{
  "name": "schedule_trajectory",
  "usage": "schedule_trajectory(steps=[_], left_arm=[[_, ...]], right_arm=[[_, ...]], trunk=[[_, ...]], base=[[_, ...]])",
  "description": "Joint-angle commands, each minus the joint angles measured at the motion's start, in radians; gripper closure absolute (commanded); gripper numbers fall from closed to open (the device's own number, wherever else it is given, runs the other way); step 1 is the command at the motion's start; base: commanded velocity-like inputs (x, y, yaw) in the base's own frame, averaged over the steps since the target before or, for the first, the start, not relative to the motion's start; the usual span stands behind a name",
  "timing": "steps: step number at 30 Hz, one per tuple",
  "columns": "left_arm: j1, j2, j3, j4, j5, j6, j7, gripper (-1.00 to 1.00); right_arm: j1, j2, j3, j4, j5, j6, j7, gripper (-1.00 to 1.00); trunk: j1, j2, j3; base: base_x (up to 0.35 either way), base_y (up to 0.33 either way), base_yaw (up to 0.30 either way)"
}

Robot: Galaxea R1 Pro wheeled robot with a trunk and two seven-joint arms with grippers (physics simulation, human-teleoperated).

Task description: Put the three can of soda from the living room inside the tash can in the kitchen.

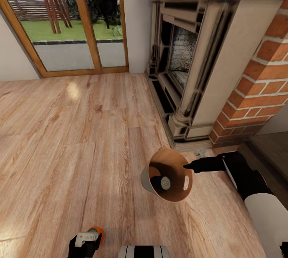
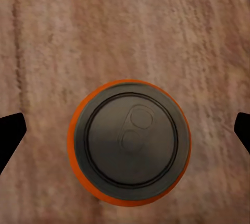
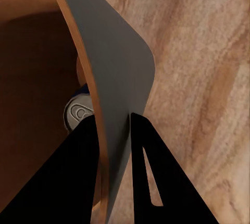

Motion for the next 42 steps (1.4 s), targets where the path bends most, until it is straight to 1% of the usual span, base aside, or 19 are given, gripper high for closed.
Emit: schedule_trajectory(steps=[1, 9, 25, 38, 42], left_arm=[[0.0, 0.0, 0.0, 0.0, 0.0, 0.0, 0.0, -1.0], [0.0, 0.0, 0.0, 0.0, 0.0, -0.002, 0.0, -1.0], [0.0, 0.0, -0.001, -0.001, 0.0, -0.002, 0.0, -1.0], [0.0, 0.0, -0.002, 0.0, -0.001, -0.002, 0.0, -1.0], [0.0, 0.0, -0.002, 0.0, -0.001, -0.002, 0.0, -1.0]], right_arm=[[0.0, 0.0, -0.004, -0.001, -0.015, 0.012, 0.009, 1.0], [0.0, 0.001, -0.015, -0.001, -0.015, 0.012, 0.021, 1.0], [0.0, 0.002, -0.015, -0.001, -0.014, 0.012, 0.022, 1.0], [0.0, 0.002, -0.016, -0.001, -0.014, 0.012, 0.022, 1.0], [0.0, 0.002, -0.016, -0.001, -0.014, 0.012, 0.022, 1.0]], trunk=[[0.0, 0.0, 0.0], [0.0, 0.0, 0.0], [0.0, 0.0, 0.0], [0.006, -0.003, -0.05], [0.006, -0.003, -0.05]], base=[[0.0, 0.0, 0.0], [0.095, 0.0, 0.0], [0.013, 0.0, 0.0], [0.0, 0.0, 0.0], [0.0, 0.0, 0.0]])
